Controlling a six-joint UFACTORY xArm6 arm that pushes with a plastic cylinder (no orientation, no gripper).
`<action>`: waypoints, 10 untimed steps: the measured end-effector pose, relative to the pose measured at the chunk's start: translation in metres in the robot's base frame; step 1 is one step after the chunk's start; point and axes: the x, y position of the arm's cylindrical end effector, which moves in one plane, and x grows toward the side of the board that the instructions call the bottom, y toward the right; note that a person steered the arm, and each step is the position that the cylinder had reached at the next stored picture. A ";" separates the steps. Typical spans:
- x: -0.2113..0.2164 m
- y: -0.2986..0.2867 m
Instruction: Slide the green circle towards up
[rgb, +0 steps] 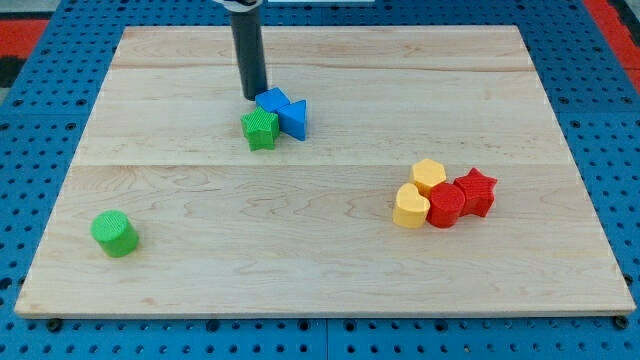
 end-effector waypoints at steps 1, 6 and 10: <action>0.004 -0.112; 0.229 -0.141; 0.133 -0.085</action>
